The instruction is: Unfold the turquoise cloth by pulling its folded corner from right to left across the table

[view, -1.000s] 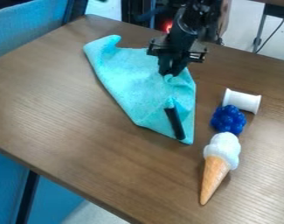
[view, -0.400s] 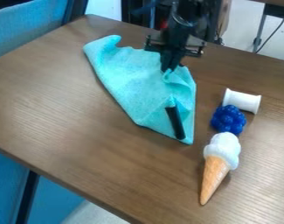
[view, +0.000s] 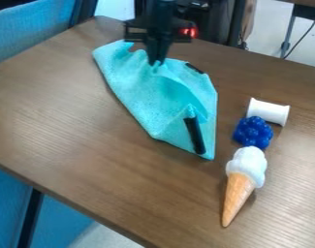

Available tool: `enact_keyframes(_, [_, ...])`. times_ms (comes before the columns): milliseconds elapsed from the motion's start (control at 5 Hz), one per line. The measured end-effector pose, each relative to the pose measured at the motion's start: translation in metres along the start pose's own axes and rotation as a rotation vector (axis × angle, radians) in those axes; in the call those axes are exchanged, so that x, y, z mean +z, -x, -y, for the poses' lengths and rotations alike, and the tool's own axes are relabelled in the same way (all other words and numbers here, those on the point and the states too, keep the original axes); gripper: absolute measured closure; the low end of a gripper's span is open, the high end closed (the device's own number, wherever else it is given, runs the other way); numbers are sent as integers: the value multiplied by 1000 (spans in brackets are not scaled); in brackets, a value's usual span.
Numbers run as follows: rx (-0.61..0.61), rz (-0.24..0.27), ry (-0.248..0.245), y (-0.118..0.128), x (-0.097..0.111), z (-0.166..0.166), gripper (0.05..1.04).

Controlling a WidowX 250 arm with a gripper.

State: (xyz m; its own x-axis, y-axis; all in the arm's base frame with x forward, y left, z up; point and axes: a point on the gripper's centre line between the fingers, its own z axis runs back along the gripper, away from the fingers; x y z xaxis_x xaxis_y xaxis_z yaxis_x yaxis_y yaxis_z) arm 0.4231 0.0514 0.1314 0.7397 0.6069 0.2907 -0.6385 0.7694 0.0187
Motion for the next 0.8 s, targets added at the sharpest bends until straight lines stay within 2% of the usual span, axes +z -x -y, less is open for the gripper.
enact_keyframes(200, [18, -45, 37, 4, 19, -50, 1027])
enact_keyframes(400, [-18, -72, 20, 17, 16, -84, 1028])
enact_keyframes(800, [-33, -95, -12, 29, 14, -151, 1028])
